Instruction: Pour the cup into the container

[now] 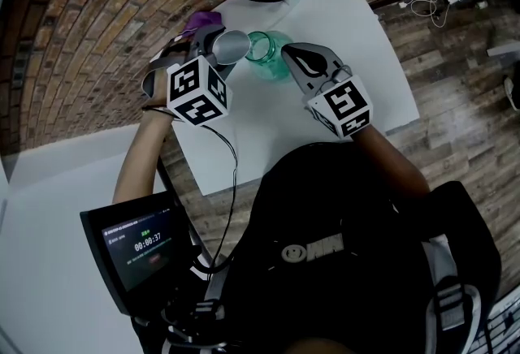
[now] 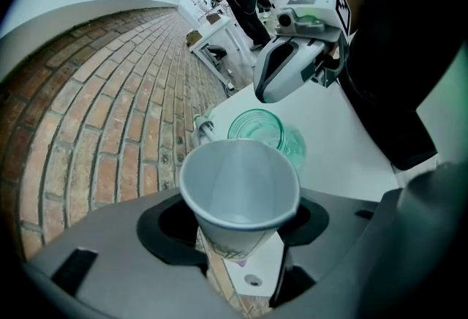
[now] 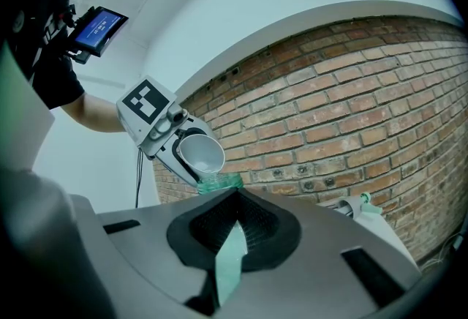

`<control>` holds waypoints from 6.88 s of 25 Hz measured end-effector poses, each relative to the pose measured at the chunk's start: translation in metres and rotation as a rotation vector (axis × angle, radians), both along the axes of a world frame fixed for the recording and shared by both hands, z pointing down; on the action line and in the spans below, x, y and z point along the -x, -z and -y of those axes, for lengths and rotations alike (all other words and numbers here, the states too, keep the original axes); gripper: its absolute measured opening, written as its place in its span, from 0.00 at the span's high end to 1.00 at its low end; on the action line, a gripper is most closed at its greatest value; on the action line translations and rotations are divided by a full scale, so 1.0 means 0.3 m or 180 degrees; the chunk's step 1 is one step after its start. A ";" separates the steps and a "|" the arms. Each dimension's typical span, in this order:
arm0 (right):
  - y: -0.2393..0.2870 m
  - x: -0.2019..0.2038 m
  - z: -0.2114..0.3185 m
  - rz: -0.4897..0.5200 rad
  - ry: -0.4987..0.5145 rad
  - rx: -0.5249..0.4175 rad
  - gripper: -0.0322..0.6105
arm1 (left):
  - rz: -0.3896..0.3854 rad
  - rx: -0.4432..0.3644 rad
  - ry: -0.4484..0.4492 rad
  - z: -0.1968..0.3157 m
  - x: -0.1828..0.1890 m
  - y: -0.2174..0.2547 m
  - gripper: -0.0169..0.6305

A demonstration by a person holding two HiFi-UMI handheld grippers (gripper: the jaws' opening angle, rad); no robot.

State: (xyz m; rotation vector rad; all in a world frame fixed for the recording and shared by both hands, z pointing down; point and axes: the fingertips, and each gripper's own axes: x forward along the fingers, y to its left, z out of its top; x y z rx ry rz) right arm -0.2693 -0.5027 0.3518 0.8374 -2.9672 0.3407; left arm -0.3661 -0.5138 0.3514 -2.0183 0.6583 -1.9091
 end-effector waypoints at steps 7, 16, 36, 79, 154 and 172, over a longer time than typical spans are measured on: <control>-0.002 0.004 -0.005 -0.0013 0.0010 0.0002 0.96 | 0.0036 0.0011 -0.0024 -0.001 0.000 0.000 0.53; 0.003 0.007 -0.007 -0.0005 0.0007 0.0005 0.96 | 0.0084 0.0013 -0.0059 -0.001 0.000 0.003 0.53; 0.003 0.013 -0.011 0.0005 0.0022 0.0010 0.96 | 0.0151 0.0003 -0.0092 -0.001 0.000 0.002 0.53; 0.017 0.030 -0.014 0.0064 0.0025 0.0014 0.96 | 0.0239 0.0036 -0.0116 0.000 0.009 0.002 0.53; 0.031 0.016 -0.022 0.0107 0.0023 -0.0007 0.96 | 0.0554 -0.0020 -0.0226 -0.001 -0.007 0.010 0.53; 0.035 0.022 -0.021 0.0113 0.0043 -0.0003 0.96 | 0.0598 -0.0020 -0.0239 0.001 -0.006 0.009 0.53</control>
